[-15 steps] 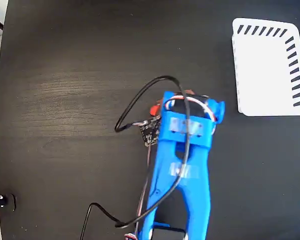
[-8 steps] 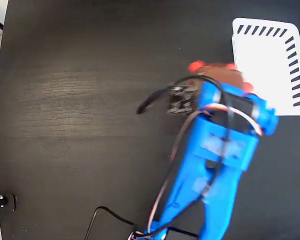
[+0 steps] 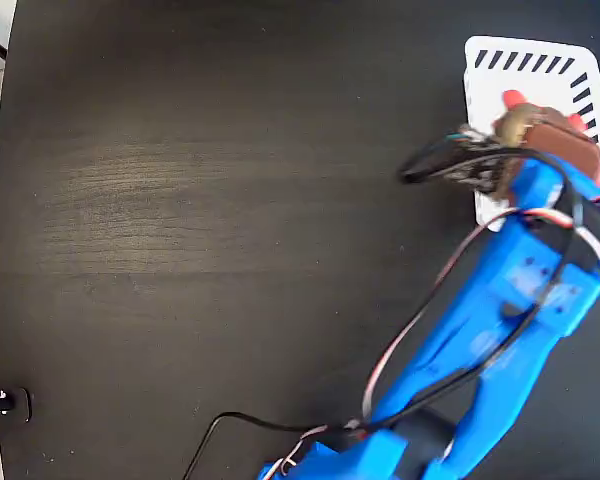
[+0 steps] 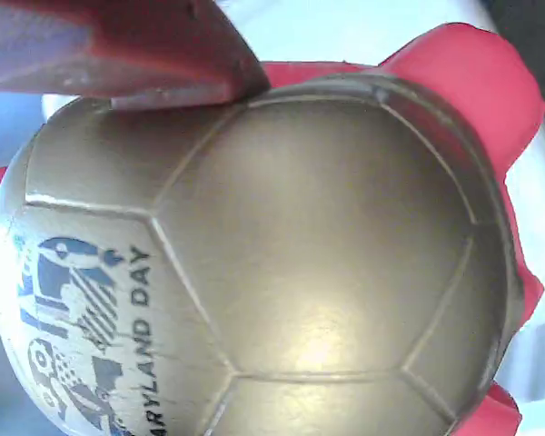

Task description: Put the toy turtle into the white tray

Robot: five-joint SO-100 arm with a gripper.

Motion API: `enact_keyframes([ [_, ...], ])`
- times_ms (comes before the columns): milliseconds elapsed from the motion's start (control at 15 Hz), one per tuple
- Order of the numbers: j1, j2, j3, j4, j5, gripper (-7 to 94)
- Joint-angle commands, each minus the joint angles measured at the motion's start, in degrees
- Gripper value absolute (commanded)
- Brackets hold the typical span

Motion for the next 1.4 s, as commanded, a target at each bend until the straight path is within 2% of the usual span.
enact_keyframes([
  [0,2.64,-3.34,-13.62,-0.53,0.00,0],
  [467,2.02,-20.13,-26.54,-3.34,2.29,0],
  [533,2.02,-20.65,-26.72,-3.60,2.46,4],
  [600,1.93,-20.65,-26.37,-3.60,2.29,17],
  [667,1.85,-20.65,-25.93,-3.52,1.93,36],
  [733,1.85,-20.65,-25.75,-3.25,1.76,48],
  [867,1.76,-20.65,-25.66,-2.20,1.41,53],
  [1133,1.67,-20.39,-25.31,-0.35,1.05,53],
  [1333,-0.26,-10.02,-16.44,-1.58,2.81,50],
])
